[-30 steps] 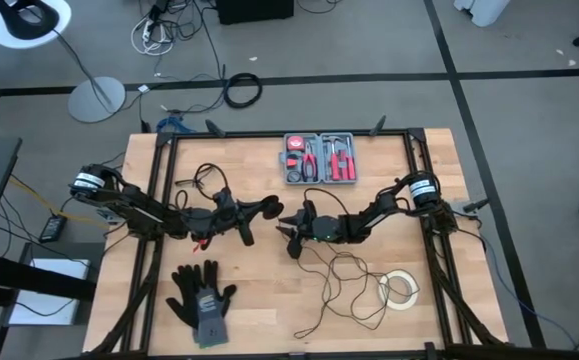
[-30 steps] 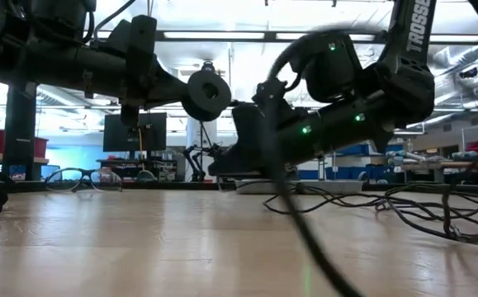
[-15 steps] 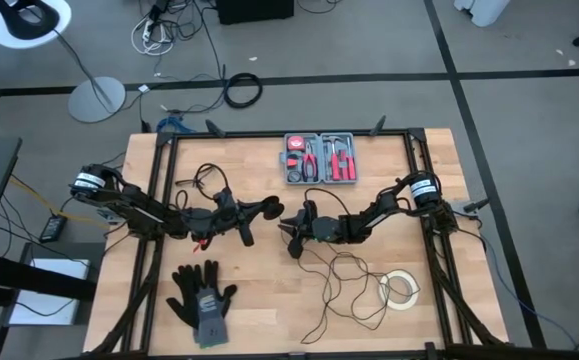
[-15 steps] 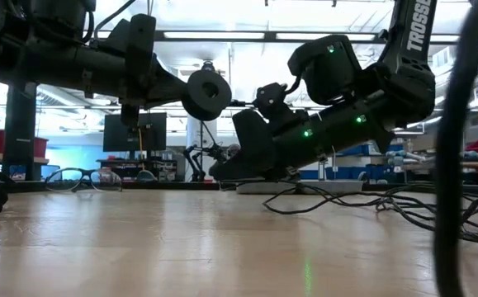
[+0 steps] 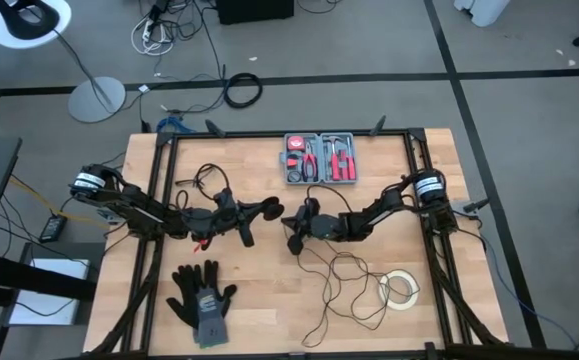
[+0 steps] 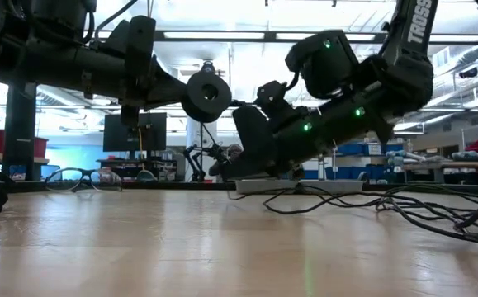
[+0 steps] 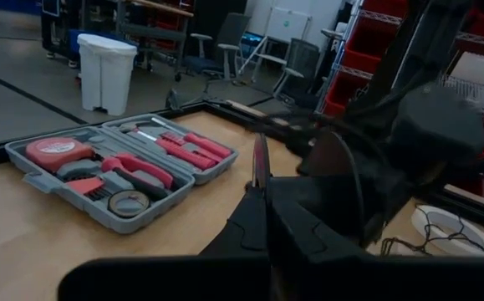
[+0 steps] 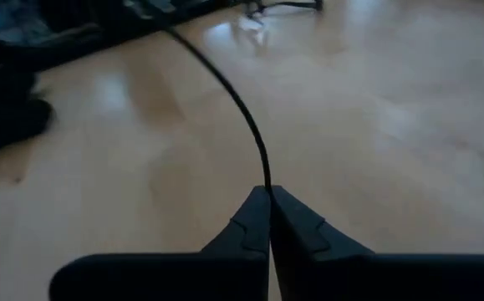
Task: Coil cords
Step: Coil the black wire onto the black spool
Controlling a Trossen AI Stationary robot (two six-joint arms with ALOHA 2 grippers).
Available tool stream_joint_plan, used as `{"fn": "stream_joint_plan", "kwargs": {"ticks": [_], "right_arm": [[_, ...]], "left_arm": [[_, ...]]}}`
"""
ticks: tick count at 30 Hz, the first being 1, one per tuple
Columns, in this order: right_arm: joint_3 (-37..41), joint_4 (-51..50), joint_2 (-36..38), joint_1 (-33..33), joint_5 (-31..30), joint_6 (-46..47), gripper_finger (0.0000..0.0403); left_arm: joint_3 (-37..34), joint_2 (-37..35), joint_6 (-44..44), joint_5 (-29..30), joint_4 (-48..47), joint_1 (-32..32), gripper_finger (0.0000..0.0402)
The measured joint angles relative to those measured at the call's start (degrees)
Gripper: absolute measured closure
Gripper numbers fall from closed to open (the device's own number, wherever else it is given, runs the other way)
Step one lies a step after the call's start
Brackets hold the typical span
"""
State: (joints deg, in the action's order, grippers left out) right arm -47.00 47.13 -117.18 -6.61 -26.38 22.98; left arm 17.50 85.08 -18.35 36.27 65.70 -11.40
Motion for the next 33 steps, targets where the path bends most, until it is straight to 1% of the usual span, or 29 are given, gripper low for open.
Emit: {"fn": "stream_joint_plan", "kwargs": {"ticks": [6,9,14,17,21,24,26,33], "right_arm": [[0.02,-15.11,9.4,0.87,-2.84,0.92,0.0402],[0.02,-19.85,14.73,1.48,-3.62,0.92,0.0402],[-0.18,-20.92,21.79,2.52,-4.12,-1.32,0.0402],[-1.87,-21.32,23.85,2.71,-3.86,-3.57,0.0402],[-5.81,-21.8,23.55,2.36,-0.49,-6.39,0.0403],[-9.09,-22.51,21.55,1.65,0.64,-7.99,0.0403],[-11.57,-23.56,19.68,1.19,0.9,-8.93,0.0403],[-18.61,-25.28,12.76,0.01,5.63,-11.09,0.0403]], "left_arm": [[0.0,0.0,-0.07,-0.09,-1.71,0.0,0.0401],[0.0,0.0,-0.09,-0.09,-2.36,0.0,0.0401],[0.0,0.0,-0.05,-0.13,-2.69,0.0,0.0401],[0.01,0.0,0.06,-0.13,-2.7,0.0,0.0401],[0.02,0.0,0.04,0.09,-3.18,0.04,0.0401],[0.04,0.0,-0.22,0.74,-3.59,0.04,0.0401],[0.08,0.0,-0.66,1.31,-3.91,0.04,0.0401],[0.76,0.0,-1.84,3.1,-4.7,0.04,0.0401]]}}
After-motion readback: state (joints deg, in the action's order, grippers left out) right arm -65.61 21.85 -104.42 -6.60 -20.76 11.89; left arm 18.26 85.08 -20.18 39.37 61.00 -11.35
